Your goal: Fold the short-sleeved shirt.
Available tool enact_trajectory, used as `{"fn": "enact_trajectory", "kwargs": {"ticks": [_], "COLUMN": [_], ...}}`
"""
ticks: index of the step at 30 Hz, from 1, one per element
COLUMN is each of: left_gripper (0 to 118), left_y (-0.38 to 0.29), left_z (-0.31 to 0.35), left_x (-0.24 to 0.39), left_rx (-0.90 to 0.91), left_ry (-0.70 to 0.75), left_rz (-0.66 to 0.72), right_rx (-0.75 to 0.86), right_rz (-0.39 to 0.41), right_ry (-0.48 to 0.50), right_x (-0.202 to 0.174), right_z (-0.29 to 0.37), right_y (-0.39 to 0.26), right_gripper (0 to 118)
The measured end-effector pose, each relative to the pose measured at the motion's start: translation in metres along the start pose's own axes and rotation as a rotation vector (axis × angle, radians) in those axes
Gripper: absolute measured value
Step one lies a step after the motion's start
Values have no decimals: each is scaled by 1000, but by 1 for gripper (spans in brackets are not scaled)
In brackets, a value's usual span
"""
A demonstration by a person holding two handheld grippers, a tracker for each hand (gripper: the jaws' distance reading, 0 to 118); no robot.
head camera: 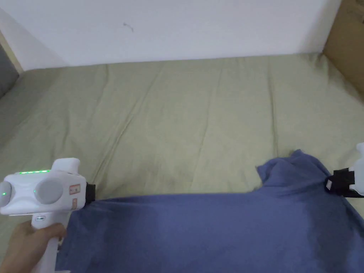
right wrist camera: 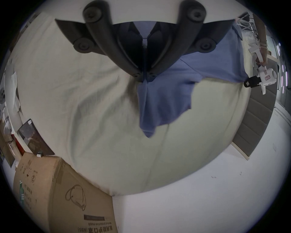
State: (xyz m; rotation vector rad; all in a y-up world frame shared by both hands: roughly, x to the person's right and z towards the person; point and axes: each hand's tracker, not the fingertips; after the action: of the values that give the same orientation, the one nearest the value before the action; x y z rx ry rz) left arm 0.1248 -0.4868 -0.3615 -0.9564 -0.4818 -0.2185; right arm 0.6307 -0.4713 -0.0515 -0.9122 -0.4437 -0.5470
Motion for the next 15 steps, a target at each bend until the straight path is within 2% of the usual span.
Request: {"fn": "enact_trajectory", "kwargs": {"ticks": [3, 8, 13, 15], "left_gripper": [1, 1, 1, 1], "left_y": [-4, -30, -103, -132], "left_z": [49, 112, 170, 178], "left_x": [-3, -8, -19, -26], "left_rx": [64, 154, 150, 113], "left_ry": [-31, -54, -55, -55], "left_rz": [4, -14, -31, -18], "right_rx": [79, 108, 94, 74], "right_rz": [26, 38, 29, 34], "right_ry": [-9, 29, 19, 9], "right_x": [-12, -9, 2, 11], "right_z": [45, 104, 151, 169], "right_y": [-14, -58, -120, -166], "right_gripper": [3, 3, 3, 3]}}
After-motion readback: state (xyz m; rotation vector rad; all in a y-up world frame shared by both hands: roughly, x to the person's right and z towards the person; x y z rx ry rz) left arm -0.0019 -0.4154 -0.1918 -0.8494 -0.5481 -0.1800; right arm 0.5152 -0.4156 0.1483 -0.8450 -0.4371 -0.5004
